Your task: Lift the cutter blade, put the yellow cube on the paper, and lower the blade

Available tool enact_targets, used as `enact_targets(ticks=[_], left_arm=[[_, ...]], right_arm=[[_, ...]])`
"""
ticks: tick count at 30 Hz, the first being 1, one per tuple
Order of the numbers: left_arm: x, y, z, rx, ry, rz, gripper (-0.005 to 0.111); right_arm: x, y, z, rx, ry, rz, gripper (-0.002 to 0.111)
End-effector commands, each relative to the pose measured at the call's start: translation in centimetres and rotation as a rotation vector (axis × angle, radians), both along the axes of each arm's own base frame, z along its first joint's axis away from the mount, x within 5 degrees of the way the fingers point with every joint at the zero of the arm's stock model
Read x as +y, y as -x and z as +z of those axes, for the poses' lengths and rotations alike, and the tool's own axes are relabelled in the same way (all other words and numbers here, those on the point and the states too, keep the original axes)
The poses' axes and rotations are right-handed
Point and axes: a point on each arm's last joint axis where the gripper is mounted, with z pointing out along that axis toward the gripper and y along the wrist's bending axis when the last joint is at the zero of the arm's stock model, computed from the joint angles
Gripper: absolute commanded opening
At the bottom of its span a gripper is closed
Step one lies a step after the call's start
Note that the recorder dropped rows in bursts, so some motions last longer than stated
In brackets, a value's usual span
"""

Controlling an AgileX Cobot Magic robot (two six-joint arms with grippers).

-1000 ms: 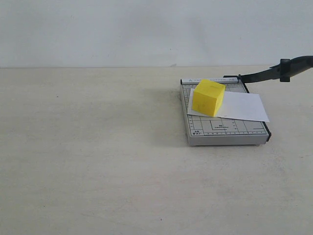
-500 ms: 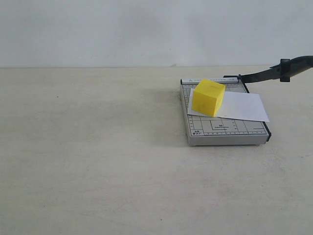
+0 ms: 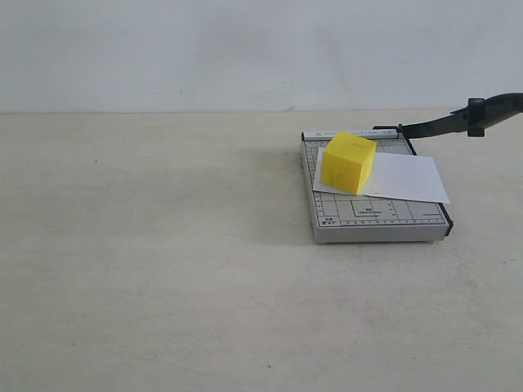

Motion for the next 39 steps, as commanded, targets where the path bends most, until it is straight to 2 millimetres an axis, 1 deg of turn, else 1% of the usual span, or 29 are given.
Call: enact_targets(ticks=[1,2,4,6,8,9,11,14,15,16,18,19,20,23,27,31,33,34,36,39], left_arm=[[0.0,0.0,-0.1,-0.003,-0.001,0.004,0.053],[0.0,0.0,-0.1,-0.003,-0.001,0.004,0.053],[0.0,0.0,-0.1,-0.003,-0.001,0.004,0.053],[0.0,0.0,-0.1,-0.003,-0.001,0.004,0.053],[0.0,0.0,-0.1,-0.003,-0.001,0.004,0.053],[0.0,0.0,-0.1,-0.003,-0.001,0.004,0.053],[0.0,0.0,-0.1,-0.003,-0.001,0.004,0.053],[0.0,0.0,-0.1,-0.003,-0.001,0.004,0.053],[0.0,0.0,-0.1,-0.003,-0.001,0.004,0.053],[0.0,0.0,-0.1,-0.003,-0.001,0.004,0.053],[0.0,0.0,-0.1,-0.003,-0.001,0.004,0.053],[0.0,0.0,-0.1,-0.003,-0.001,0.004,0.053],[0.0,0.0,-0.1,-0.003,-0.001,0.004,0.053],[0.0,0.0,-0.1,-0.003,-0.001,0.004,0.053],[0.0,0.0,-0.1,-0.003,-0.001,0.004,0.053],[0.0,0.0,-0.1,-0.003,-0.001,0.004,0.053],[0.0,0.0,-0.1,-0.003,-0.001,0.004,0.053],[0.0,0.0,-0.1,-0.002,-0.007,0.004,0.053],[0.0,0.0,-0.1,-0.002,-0.007,0.004,0.053],[0.0,0.0,-0.1,-0.002,-0.007,0.004,0.053]], right_arm=[[0.0,0.1,0.2,-0.015,0.025,0.008,0.001],[0.0,0.2,0.6,-0.034,0.053,0.012,0.001],[0.0,0.6,2.2,-0.109,0.160,0.021,0.001],[-0.2,1.1,4.5,-0.194,0.279,0.019,0.001],[-0.2,1.3,6.4,-0.216,0.343,0.015,0.001],[-0.2,1.1,7.3,-0.187,0.379,0.023,0.001],[-0.2,0.2,8.1,-0.099,0.447,0.042,0.002],[-0.3,-1.8,9.8,0.011,0.533,0.057,0.016],[-0.3,-3.0,10.2,0.057,0.565,0.058,0.026],[-0.3,-3.8,10.8,0.073,0.571,0.057,0.035],[-0.2,-6.3,11.7,0.132,0.584,0.059,0.062],[-0.2,-7.4,12.0,0.163,0.588,0.062,0.071],[-0.1,-8.9,12.2,0.215,0.590,0.068,0.073],[0.3,-13.7,12.4,0.394,0.614,0.114,0.070],[0.8,-19.1,13.1,0.615,0.655,0.192,0.070],[1.2,-23.4,13.4,0.788,0.697,0.279,0.070],[1.3,-25.6,13.8,0.773,0.716,0.275,0.070],[1.3,-26.4,14.1,0.762,0.727,0.263,0.070],[1.4,-27.2,14.7,0.741,0.717,0.251,0.070],[1.5,-27.8,14.6,0.742,0.716,0.250,0.070]])
